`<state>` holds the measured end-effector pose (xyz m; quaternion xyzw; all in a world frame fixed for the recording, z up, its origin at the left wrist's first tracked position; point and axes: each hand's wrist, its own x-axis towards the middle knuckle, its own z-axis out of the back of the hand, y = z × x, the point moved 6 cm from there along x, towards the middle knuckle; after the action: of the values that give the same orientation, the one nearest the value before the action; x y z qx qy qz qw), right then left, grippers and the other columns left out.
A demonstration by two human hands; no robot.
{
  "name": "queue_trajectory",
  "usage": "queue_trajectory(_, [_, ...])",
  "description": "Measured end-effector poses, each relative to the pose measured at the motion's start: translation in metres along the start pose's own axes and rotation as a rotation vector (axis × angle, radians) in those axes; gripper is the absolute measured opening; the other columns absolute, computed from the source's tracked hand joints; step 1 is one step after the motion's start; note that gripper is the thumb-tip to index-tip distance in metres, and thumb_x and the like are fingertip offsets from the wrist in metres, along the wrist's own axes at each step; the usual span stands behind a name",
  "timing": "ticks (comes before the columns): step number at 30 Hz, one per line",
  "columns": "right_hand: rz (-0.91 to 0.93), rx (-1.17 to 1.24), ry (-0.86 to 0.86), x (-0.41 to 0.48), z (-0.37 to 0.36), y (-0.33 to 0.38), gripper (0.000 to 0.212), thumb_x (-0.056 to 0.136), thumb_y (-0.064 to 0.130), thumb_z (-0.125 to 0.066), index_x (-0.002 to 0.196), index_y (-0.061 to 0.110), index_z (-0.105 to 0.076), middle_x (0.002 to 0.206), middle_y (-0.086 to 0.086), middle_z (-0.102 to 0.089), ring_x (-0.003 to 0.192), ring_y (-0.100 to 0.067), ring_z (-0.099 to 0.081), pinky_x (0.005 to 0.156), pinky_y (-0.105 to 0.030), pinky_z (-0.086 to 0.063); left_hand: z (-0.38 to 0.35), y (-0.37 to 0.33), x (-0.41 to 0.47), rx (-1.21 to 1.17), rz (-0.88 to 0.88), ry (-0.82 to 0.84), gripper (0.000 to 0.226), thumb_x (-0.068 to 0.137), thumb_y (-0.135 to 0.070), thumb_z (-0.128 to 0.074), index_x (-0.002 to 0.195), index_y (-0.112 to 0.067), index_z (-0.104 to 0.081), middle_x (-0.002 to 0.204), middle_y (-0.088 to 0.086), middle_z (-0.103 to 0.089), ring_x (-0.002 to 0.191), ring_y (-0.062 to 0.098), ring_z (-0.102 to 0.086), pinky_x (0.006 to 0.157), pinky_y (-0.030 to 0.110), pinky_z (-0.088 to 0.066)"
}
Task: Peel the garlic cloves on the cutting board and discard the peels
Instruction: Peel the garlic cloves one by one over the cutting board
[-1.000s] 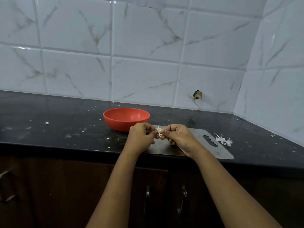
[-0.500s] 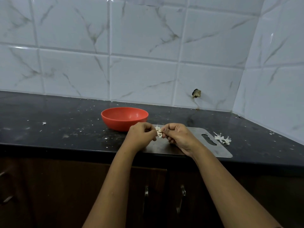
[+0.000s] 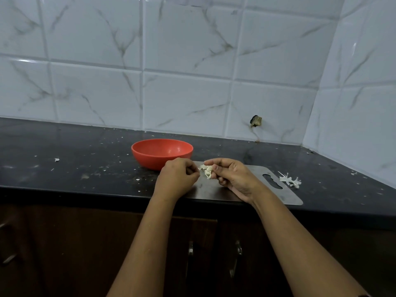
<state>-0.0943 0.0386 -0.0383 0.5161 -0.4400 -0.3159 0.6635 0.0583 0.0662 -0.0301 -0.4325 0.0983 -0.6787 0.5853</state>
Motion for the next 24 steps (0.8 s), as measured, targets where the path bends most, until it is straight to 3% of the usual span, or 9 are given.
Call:
queue_trajectory(7, [0.033,-0.03,-0.112,-0.001,0.004,0.001,0.017,0.096,0.003,-0.053,0.1,0.009,-0.069,0.066,0.001,-0.065,0.053,-0.002,-0.045,0.053,-0.013,-0.035,-0.005,-0.001,0.006,0.124,0.004,0.015,0.007,0.087,-0.027,-0.068,0.086,-0.021,-0.071,0.079,-0.005,-0.07,0.079,0.012,-0.063,0.076,0.03,-0.051])
queue_trajectory(10, [0.039,-0.041,-0.126,-0.001,0.005,0.001,0.018,0.096,0.002,-0.054,0.1,0.011,-0.069,0.072,0.001,-0.069,0.053,-0.001,-0.047,0.053,-0.013,-0.037,0.0,-0.001,0.009,-0.022,-0.011,0.025,0.011,0.086,-0.01,-0.067,0.086,-0.021,-0.069,0.072,-0.01,-0.067,0.067,0.004,-0.063,0.074,0.024,-0.051])
queue_trajectory(13, [0.034,-0.064,-0.137,-0.001,0.005,0.002,0.015,0.096,0.002,-0.054,0.099,0.01,-0.067,0.075,-0.001,-0.069,0.054,-0.001,-0.05,0.053,-0.014,-0.038,-0.007,-0.009,0.005,-0.281,0.016,0.13,0.016,0.087,-0.006,-0.067,0.099,-0.016,-0.069,0.076,-0.002,-0.07,0.056,0.003,-0.064,0.057,0.017,-0.052])
queue_trajectory(15, [0.029,-0.062,-0.154,-0.002,0.005,0.003,0.012,0.096,0.003,-0.053,0.096,0.009,-0.064,0.071,-0.001,-0.066,0.054,-0.003,-0.049,0.053,-0.016,-0.037,-0.011,-0.013,0.003,-0.429,0.04,0.105,0.016,0.087,-0.004,-0.067,0.101,-0.01,-0.07,0.076,0.001,-0.071,0.056,0.003,-0.064,0.052,0.014,-0.048])
queue_trajectory(19, [0.015,-0.041,-0.149,-0.002,0.005,0.003,0.013,0.098,0.005,-0.05,0.091,0.011,-0.058,0.065,0.001,-0.059,0.052,-0.004,-0.046,0.051,-0.016,-0.035,-0.014,-0.016,0.0,-0.555,0.025,-0.005,0.014,0.083,0.0,-0.069,0.094,-0.007,-0.073,0.071,0.002,-0.07,0.054,0.001,-0.063,0.052,0.015,-0.05])
queue_trajectory(24, [0.007,-0.053,-0.124,-0.001,0.002,0.003,0.014,0.099,0.006,-0.048,0.09,0.011,-0.056,0.062,0.0,-0.055,0.052,-0.006,-0.043,0.05,-0.018,-0.034,-0.015,-0.016,-0.001,-0.568,0.004,-0.017,0.016,0.08,0.0,-0.072,0.091,-0.012,-0.073,0.076,0.003,-0.073,0.062,0.004,-0.065,0.06,0.017,-0.054])
